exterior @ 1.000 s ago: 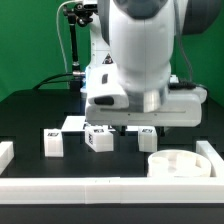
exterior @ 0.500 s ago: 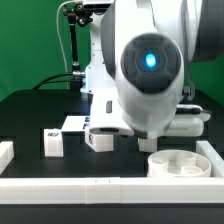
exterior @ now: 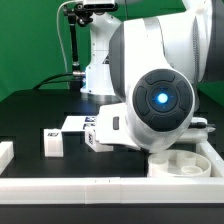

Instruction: Assemble stool

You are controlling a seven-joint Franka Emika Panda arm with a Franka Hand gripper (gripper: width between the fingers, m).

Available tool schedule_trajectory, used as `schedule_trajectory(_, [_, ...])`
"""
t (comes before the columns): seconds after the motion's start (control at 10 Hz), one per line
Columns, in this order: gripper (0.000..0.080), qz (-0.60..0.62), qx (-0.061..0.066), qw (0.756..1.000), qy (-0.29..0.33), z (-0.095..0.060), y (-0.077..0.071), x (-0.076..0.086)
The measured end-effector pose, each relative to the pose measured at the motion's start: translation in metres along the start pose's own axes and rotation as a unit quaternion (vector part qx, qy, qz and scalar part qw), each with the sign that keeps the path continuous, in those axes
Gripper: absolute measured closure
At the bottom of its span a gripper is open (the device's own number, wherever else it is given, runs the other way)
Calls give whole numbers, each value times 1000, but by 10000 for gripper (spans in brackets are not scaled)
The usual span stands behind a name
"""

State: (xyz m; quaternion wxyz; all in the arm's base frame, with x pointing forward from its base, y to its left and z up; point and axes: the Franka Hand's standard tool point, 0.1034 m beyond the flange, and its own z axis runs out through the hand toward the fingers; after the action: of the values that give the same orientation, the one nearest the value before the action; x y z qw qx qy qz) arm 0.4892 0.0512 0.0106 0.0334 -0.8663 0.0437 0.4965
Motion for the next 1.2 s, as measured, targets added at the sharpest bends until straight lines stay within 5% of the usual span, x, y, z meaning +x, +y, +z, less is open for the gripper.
schedule_trajectory(0.3, [151,-1,-1,1000,-2,4,0,-1])
schedule_trajectory(0.5, [402,-4,-2,1000,3,4,-2,-1])
schedule_trajectory(0.7, [475,-4,-2,1000,3,4,-2,-1])
schedule_trajectory(1.0, [475,-7,-3,1000,5,2,-4,-1])
schedule_trajectory(1.2, [475,-18,1,1000,7,-19,-3,-15])
